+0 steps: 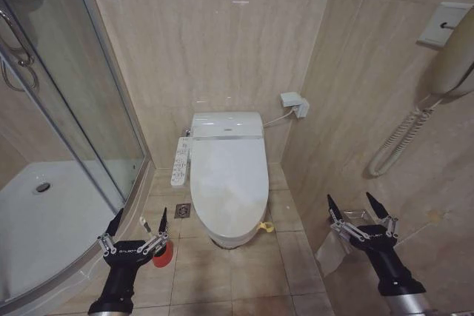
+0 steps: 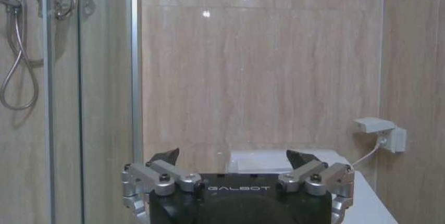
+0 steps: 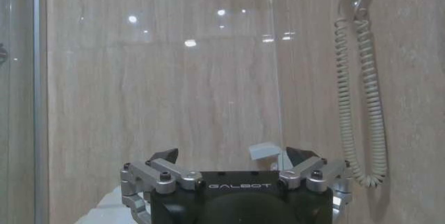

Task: Open the toilet lid, clean the toilet bowl with a toilet brush, close the toilet lid, and flush.

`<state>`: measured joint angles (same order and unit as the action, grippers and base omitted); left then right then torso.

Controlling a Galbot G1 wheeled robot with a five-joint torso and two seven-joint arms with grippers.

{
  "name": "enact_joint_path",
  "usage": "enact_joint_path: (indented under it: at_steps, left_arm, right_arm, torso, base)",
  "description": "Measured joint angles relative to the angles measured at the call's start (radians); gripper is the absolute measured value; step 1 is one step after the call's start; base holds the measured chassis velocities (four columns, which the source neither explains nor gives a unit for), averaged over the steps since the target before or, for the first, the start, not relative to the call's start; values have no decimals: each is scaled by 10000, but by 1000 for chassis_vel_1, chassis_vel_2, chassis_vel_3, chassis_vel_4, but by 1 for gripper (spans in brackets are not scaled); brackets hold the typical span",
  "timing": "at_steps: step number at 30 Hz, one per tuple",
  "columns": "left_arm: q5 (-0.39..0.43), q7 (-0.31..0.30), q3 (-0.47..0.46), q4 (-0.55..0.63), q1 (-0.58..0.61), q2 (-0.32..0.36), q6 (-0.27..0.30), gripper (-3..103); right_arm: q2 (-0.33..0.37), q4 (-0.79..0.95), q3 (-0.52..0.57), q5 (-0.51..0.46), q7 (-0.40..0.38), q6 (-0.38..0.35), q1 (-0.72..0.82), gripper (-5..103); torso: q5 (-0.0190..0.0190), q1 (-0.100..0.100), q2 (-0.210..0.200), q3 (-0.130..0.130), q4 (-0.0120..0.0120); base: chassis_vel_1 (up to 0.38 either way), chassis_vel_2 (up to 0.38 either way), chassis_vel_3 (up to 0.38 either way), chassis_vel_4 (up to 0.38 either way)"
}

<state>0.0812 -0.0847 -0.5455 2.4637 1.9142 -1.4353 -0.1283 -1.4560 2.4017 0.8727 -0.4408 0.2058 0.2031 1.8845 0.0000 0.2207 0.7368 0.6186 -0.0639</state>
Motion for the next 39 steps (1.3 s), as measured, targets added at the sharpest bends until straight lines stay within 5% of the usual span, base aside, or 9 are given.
enact_joint_path:
  at_steps: [39]
  left_arm:
    - [0,0,0,0,0,0,0,100]
  right_arm:
    - [1,0,0,0,0,0,1,100]
  torso:
    - [1,-8,4,-3,-3]
  base:
    - [105,-109,-109,108]
